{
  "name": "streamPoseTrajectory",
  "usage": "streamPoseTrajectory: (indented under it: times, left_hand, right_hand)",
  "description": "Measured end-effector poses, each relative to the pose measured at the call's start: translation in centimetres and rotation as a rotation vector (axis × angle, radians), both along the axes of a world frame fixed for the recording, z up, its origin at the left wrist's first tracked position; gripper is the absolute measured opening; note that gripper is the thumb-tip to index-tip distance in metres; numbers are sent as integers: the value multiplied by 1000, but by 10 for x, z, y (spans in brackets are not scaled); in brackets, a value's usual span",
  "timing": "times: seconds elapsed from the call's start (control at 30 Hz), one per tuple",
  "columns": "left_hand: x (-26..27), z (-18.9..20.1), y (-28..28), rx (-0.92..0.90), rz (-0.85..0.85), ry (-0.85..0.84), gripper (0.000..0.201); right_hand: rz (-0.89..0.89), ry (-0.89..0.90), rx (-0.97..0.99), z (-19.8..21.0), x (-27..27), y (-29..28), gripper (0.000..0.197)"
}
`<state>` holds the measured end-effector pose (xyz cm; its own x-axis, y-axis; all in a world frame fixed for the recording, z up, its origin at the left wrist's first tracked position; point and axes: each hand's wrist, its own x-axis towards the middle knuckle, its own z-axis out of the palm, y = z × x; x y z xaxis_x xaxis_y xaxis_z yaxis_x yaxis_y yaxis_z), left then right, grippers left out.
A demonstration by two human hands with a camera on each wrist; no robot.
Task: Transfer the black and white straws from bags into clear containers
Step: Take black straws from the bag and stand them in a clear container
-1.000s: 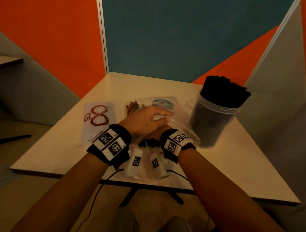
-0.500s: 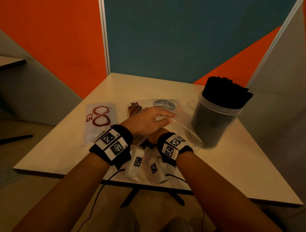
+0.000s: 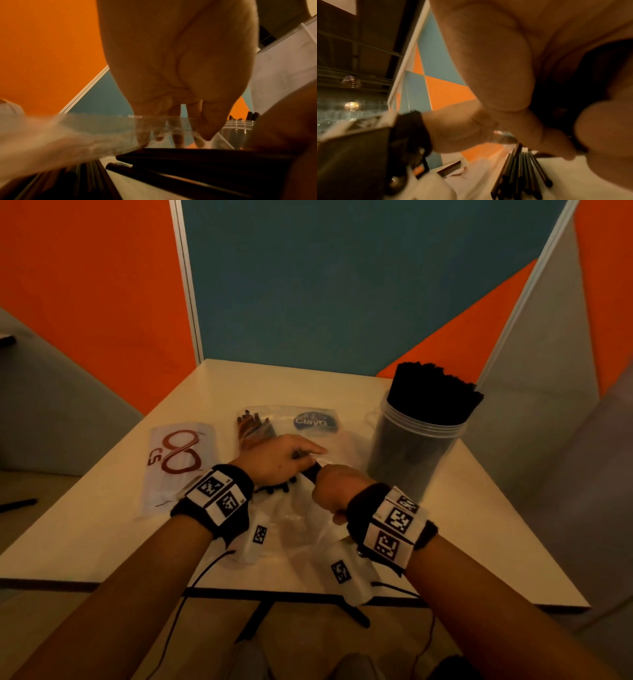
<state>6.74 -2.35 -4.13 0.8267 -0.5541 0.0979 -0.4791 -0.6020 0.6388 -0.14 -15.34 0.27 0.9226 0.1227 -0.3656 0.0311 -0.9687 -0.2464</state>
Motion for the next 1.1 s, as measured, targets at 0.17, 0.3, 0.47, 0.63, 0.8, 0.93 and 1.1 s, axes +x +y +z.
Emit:
streamPoseTrajectory:
  times: [0.17, 0.3, 0.47, 0.63, 0.8, 0.93, 1.1]
  left_hand:
    - [7, -5, -6, 38, 36, 57, 33]
    - [3, -1, -10, 205, -30, 45, 66]
    - [-20, 9, -39, 241, -152, -267, 90]
    - [-33, 12, -63, -174, -145, -214, 33]
    - [-42, 20, -67, -495, -37, -47, 18]
    - [-47, 32, -64, -674, 63, 45, 11]
    - [-56, 39, -60, -772, 69, 77, 4]
  right_hand:
    - [38, 19, -84, 22, -12, -30, 35]
    - [33, 22, -172, 43, -18, -53, 19]
    - [60, 29, -290, 65, -20, -56, 35]
    - [32, 52, -22, 83, -20, -62, 31]
    - [67, 26, 354, 114, -24, -82, 67]
    - [36, -176, 628, 107, -21, -90, 90]
    - [53, -305, 1005, 60, -10, -59, 60]
